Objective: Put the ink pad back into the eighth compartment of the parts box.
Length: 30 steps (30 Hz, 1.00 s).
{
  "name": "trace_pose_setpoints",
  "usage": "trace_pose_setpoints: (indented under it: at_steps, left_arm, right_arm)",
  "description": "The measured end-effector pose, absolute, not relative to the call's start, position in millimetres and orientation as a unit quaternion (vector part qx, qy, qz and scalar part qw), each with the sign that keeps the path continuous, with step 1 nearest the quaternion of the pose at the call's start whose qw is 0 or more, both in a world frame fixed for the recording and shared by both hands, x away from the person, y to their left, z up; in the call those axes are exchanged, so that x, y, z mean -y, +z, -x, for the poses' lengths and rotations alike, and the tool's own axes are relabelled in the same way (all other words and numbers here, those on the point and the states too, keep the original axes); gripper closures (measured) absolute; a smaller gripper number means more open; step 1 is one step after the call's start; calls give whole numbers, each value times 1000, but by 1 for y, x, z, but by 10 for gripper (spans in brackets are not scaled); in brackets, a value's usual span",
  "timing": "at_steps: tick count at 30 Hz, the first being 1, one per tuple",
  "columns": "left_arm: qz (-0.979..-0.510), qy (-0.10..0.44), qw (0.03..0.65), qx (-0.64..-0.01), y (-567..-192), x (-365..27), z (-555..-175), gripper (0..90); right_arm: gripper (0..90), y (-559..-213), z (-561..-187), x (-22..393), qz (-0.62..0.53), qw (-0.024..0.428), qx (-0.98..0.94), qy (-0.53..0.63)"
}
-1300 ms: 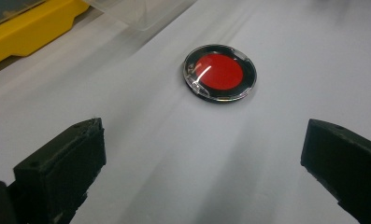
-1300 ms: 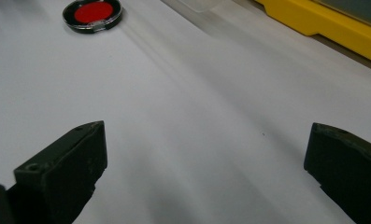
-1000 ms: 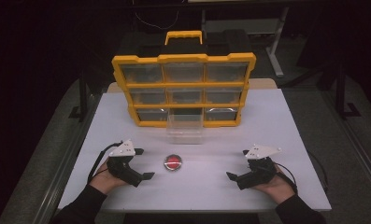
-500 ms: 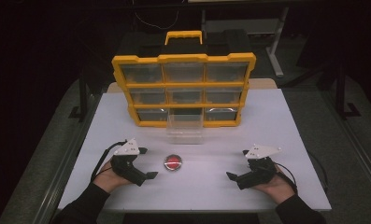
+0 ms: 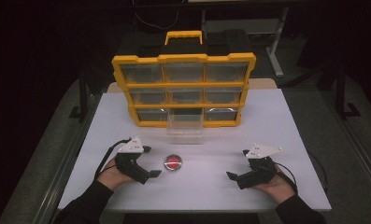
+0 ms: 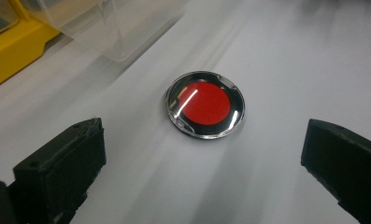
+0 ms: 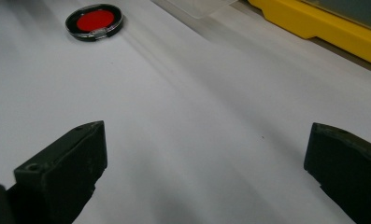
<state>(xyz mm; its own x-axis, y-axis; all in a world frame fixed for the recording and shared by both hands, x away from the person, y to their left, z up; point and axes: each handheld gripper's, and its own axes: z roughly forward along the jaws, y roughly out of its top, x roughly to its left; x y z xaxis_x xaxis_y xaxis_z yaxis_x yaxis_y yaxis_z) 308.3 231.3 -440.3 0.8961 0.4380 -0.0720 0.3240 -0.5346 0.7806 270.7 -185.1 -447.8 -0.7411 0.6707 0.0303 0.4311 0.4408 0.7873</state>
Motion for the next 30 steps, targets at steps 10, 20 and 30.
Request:
trace_pose_setpoints:
  at_steps: [10,20,30]
  left_arm:
    - [-873,67,435,-210,-439,-225,-311,0]
    - [-873,68,436,-207,-440,-218,-314,0]
    - [-874,68,437,-202,-441,-210,-316,0]
  right_arm:
    - [0,-448,-271,185,-329,145,-837,413]
    - [0,-448,-270,184,-329,144,-837,414]
    - [0,-448,-271,185,-328,143,-836,416]
